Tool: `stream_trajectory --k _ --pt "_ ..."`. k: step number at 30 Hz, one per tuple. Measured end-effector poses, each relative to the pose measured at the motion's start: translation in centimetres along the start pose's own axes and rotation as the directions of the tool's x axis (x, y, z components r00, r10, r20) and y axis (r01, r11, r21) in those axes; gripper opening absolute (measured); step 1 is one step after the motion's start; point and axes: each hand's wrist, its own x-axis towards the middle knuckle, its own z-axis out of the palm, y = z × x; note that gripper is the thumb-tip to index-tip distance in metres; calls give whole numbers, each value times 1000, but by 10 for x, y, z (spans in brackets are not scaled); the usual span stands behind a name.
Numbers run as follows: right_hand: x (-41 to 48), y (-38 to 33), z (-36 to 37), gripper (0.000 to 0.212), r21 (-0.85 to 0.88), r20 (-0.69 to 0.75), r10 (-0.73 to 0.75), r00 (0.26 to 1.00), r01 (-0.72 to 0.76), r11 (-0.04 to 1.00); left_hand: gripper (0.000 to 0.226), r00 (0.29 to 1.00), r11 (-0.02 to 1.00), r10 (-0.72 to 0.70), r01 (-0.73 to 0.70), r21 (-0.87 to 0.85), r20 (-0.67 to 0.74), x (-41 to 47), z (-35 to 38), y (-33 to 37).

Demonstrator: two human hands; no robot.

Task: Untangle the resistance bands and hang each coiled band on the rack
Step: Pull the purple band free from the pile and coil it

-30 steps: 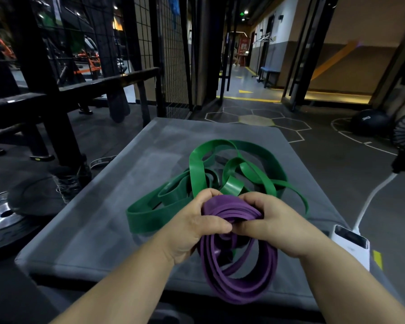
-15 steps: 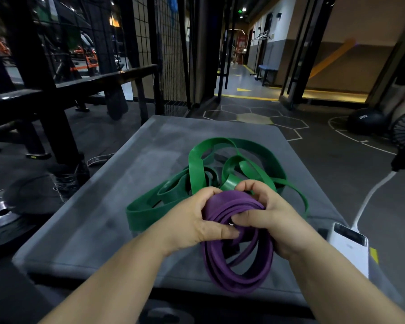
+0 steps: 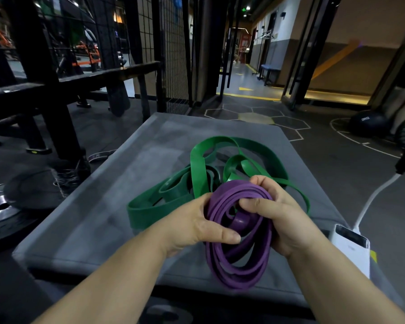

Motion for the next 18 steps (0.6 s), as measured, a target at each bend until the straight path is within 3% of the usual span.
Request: stream_trajectory --k 11,15,18 --pt "0 1 -9 57 22 3 16 1000 -16 1000 66 999 985 -6 14 -170 44 1 5 -7" --pt "2 -4 -13 65 14 -35 -70 997 71 997 85 995 980 -75 61 -192 -63 1 9 -18" --pt "2 -4 -17 69 -10 -35 -95 995 95 995 82 990 983 -87 67 -172 -114 3 15 -21"
